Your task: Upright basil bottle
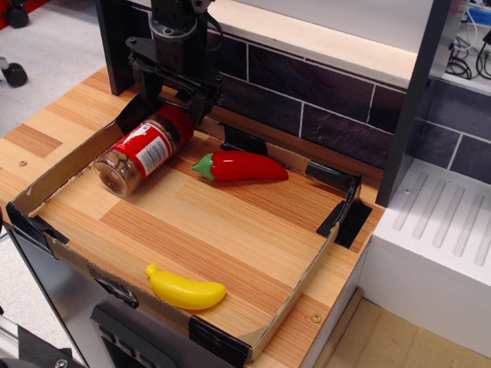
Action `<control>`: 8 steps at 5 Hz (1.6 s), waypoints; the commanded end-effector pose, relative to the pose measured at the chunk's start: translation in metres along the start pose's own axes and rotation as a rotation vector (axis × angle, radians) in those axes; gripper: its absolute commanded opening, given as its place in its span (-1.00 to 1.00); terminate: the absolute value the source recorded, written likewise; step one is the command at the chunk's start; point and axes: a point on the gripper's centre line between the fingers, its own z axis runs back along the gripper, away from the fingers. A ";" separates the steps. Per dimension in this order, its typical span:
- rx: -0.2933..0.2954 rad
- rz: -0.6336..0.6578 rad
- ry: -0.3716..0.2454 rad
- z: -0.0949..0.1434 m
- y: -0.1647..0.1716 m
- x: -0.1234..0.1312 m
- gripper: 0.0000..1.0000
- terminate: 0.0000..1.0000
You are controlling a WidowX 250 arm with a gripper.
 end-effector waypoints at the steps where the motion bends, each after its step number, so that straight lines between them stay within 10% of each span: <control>1: 0.034 -0.015 -0.015 -0.004 0.003 0.011 1.00 -1.00; 6: 0.000 -0.055 0.012 -0.022 -0.001 0.000 1.00 -1.00; 7: -0.004 -0.049 0.002 -0.020 0.001 0.002 -1.00 -1.00; 8: 0.004 -0.036 -0.037 -0.010 0.006 0.003 -1.00 -1.00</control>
